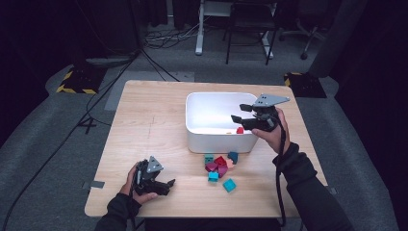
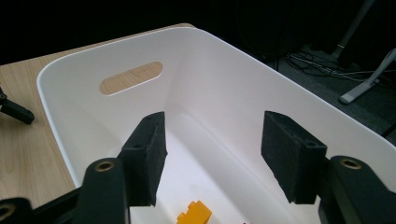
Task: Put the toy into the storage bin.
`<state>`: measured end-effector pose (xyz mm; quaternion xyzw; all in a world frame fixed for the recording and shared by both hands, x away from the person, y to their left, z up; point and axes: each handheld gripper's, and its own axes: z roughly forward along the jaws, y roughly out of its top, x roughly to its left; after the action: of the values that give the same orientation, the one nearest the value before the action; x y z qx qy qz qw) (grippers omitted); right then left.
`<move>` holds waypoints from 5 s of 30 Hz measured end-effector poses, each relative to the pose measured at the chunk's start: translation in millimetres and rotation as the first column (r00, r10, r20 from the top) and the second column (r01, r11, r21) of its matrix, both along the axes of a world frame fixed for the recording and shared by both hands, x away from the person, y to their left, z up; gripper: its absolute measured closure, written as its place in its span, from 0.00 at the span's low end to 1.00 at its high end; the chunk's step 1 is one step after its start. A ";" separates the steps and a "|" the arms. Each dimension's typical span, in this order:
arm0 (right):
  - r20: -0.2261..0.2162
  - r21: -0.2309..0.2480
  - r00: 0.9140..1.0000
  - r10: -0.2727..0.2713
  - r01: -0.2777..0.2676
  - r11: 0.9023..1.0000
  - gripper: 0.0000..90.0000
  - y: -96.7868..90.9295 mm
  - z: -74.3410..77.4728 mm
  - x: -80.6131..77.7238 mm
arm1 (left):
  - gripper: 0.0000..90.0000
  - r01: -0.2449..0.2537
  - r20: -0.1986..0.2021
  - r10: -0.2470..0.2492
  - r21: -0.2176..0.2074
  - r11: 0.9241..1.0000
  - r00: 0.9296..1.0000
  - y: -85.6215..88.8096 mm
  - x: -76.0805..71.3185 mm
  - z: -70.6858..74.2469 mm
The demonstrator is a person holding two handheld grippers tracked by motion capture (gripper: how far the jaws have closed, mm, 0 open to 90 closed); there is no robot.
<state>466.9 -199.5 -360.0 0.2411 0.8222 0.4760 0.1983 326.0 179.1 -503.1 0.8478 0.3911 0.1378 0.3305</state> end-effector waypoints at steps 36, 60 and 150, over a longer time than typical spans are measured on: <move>-0.011 -0.012 0.987 0.158 -0.158 0.987 0.44 -40.6 -46.0 -94.0 | 0.09 -0.003 0.002 0.003 0.004 1.000 1.000 0.1 -0.2 0.2; -0.211 -0.099 0.924 0.320 -0.346 0.933 0.40 3.1 -129.3 -123.3 | 0.09 -0.003 0.003 0.003 0.009 1.000 1.000 0.3 -0.4 0.4; 0.087 0.026 0.984 0.153 -0.156 0.987 0.53 -29.1 7.1 -80.6 | 0.09 -0.004 0.003 0.004 0.006 1.000 1.000 0.2 -0.4 0.3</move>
<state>386.3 -228.6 -352.9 0.1594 0.8215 0.5130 0.1913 325.5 179.3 -502.8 0.8479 0.3919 0.1409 0.3281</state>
